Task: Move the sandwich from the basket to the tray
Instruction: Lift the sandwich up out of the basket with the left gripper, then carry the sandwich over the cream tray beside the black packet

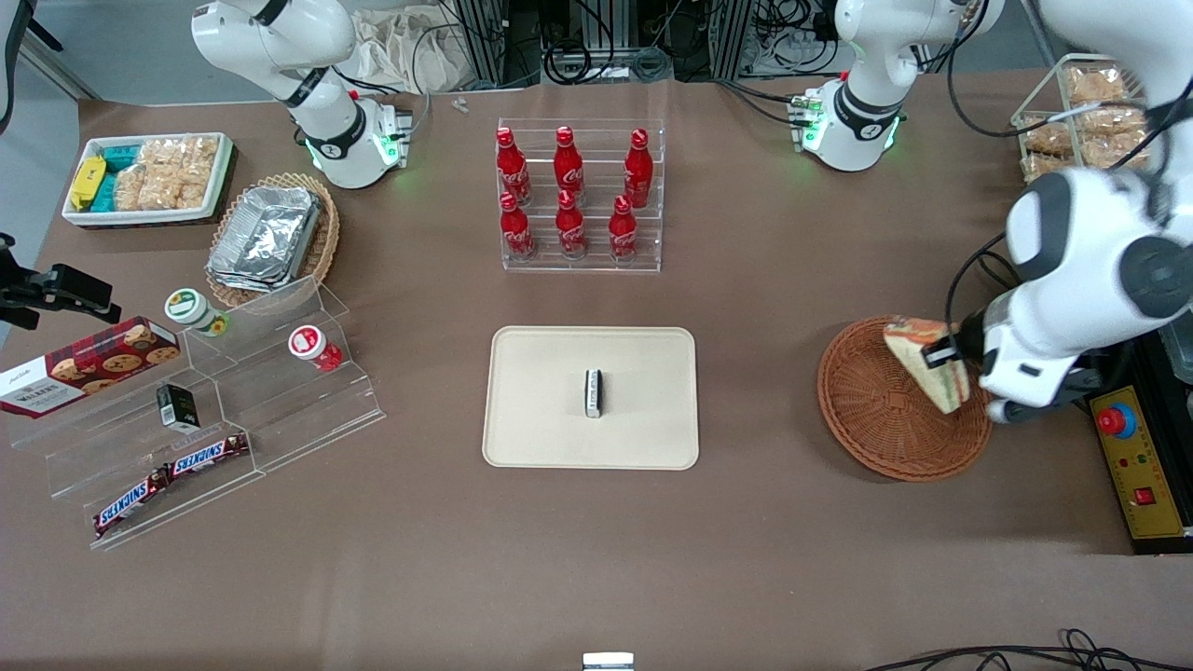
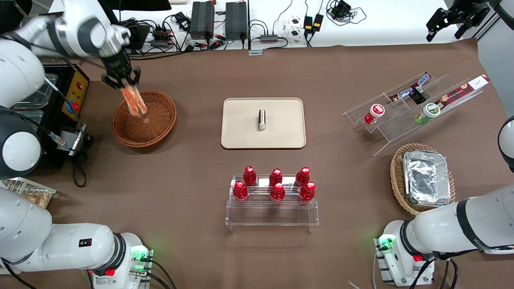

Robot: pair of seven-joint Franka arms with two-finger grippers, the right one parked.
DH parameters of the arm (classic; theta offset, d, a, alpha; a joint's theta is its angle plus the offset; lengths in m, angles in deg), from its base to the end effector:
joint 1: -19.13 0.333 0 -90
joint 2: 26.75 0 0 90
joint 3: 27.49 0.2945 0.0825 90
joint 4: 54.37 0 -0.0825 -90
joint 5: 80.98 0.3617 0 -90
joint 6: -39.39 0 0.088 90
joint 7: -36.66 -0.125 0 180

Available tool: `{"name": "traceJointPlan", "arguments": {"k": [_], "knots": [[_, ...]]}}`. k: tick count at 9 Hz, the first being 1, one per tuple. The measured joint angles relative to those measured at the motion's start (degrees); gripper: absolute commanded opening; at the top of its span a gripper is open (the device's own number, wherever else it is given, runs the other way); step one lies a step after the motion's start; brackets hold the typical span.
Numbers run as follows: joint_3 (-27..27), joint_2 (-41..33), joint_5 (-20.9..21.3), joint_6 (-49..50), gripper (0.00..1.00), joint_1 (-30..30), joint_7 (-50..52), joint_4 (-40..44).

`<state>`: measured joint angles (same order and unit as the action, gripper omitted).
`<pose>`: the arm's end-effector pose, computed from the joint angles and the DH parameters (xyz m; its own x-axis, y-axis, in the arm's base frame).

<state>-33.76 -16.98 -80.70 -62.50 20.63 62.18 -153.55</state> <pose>0.5703 -0.0443 0.4355 0.9283 0.3533 -0.1160 0.3510 -0.9355 -0.0400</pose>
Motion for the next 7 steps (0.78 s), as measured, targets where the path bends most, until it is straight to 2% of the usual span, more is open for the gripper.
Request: {"name": "traceJointPlan", "arguments": {"k": [2,3,5,7], "knots": [[-3.1,-0.9,-0.1,11.2,0.00,-0.1,-0.9,10.4],[-6.1,-1.1,-0.1,12.6,0.00,-0.1,-1.4,12.5],[-14.5,-0.8,1.2,12.5,0.00,-0.5,-1.5,13.3],[-22.3,3.2,5.3,11.1,0.00,-3.1,-0.8,12.9]]}}
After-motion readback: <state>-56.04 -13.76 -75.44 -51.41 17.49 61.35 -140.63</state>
